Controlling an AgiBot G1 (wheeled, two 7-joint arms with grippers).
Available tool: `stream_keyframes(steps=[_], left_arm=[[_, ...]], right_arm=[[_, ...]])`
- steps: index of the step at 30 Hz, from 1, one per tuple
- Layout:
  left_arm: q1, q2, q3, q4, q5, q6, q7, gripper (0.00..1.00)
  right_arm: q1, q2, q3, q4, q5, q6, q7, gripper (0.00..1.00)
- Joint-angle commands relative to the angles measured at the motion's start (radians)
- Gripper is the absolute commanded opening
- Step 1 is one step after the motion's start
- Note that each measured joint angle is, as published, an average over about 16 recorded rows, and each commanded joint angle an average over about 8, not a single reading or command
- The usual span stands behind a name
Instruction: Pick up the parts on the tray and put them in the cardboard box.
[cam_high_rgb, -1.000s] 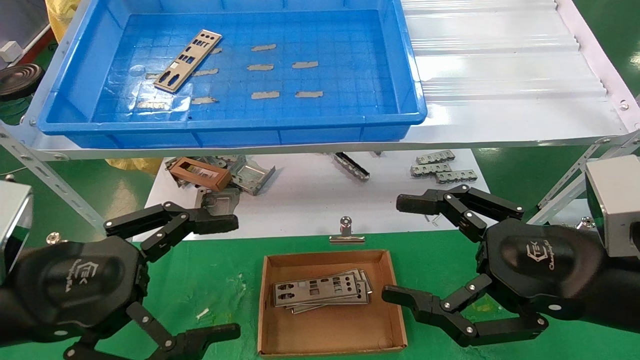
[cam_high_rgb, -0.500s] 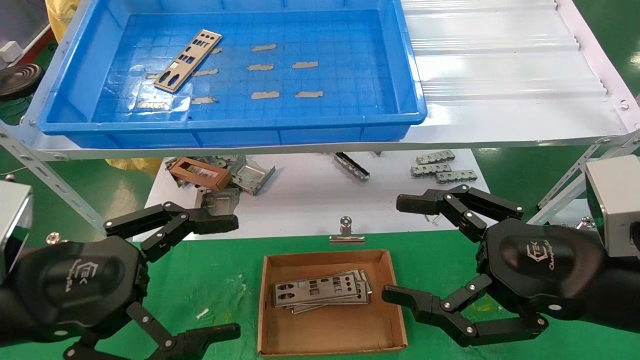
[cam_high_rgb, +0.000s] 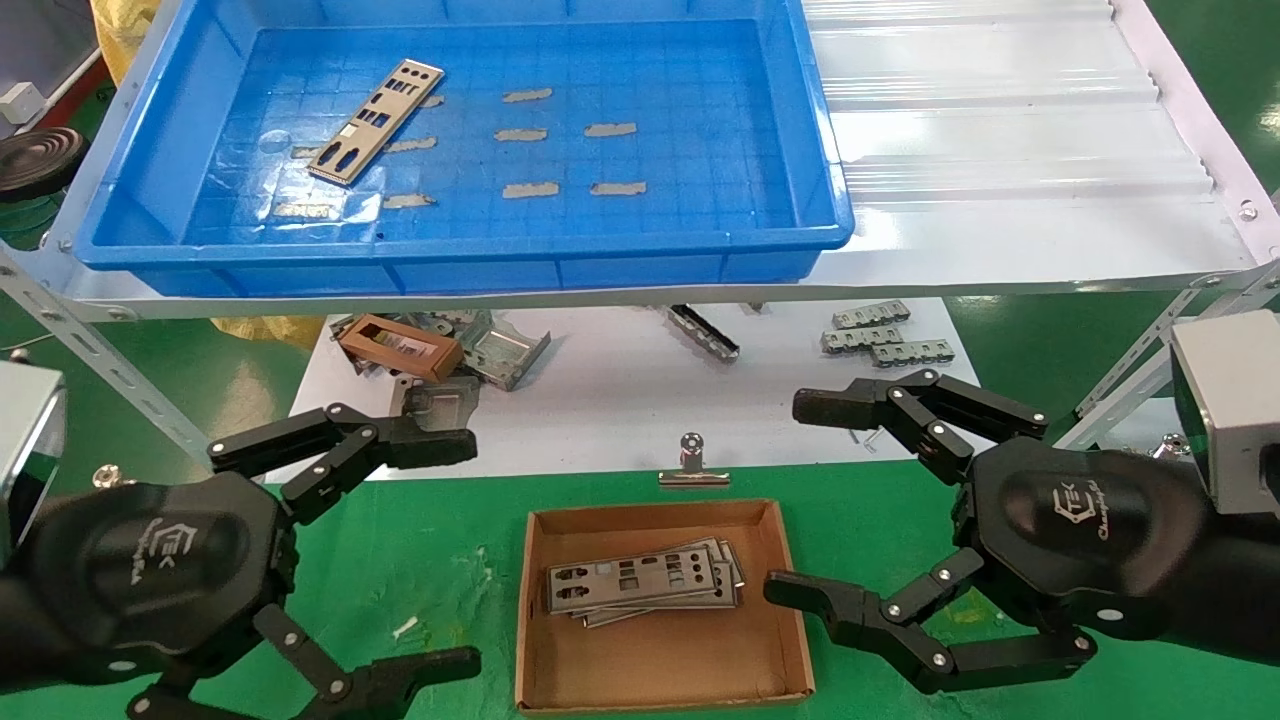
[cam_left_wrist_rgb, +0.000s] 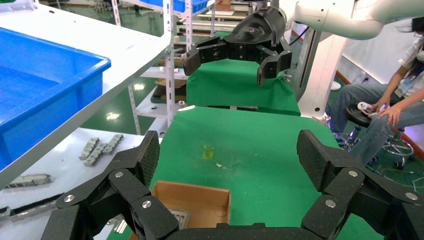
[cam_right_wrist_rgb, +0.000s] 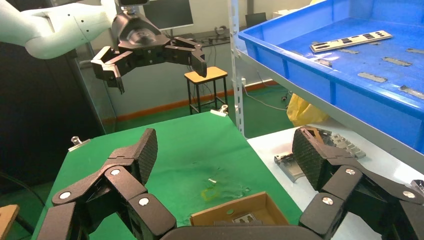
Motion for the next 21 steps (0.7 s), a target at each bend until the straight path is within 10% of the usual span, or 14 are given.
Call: stream_keyframes(steps=[1,21], left_arm=[[0.000,0.000,0.000,0.000,0.000,0.000,0.000,1.00],[0.000,0.000,0.000,0.000,0.000,0.000,0.000,1.00]], right_arm=[[0.000,0.000,0.000,0.000,0.000,0.000,0.000,1.00],[0.000,0.000,0.000,0.000,0.000,0.000,0.000,1.00]])
